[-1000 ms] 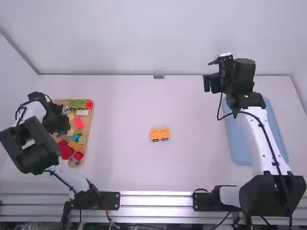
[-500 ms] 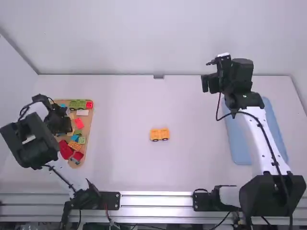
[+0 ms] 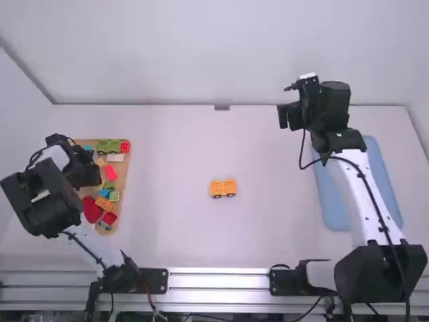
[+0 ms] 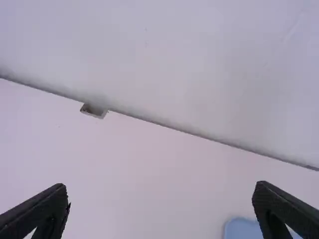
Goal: Assemble lego blocks to make yellow taxi
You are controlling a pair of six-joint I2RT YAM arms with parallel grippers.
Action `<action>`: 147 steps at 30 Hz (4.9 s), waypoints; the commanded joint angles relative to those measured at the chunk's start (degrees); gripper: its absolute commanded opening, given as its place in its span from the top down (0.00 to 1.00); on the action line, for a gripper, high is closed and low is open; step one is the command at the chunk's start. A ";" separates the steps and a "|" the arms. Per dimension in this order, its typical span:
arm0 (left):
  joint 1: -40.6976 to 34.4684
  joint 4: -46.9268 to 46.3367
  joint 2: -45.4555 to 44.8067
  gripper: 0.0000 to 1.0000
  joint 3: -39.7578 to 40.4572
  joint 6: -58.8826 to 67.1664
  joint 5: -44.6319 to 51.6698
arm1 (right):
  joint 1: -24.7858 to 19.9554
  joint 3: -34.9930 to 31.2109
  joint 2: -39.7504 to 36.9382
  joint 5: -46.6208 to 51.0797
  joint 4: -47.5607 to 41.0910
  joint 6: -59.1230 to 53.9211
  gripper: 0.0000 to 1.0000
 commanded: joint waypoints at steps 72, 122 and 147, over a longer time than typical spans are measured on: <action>-22.77 -10.73 -13.25 0.96 1.57 -28.72 -10.43 | 0.02 1.84 0.28 -0.15 0.22 0.17 0.02; -56.48 7.89 -8.66 0.98 -11.93 -118.49 0.00 | 0.02 1.79 0.28 -0.15 -0.22 0.33 0.02; -57.27 8.48 -4.04 0.98 -11.96 -132.69 3.58 | 0.02 1.79 0.28 -0.20 -0.24 0.37 0.02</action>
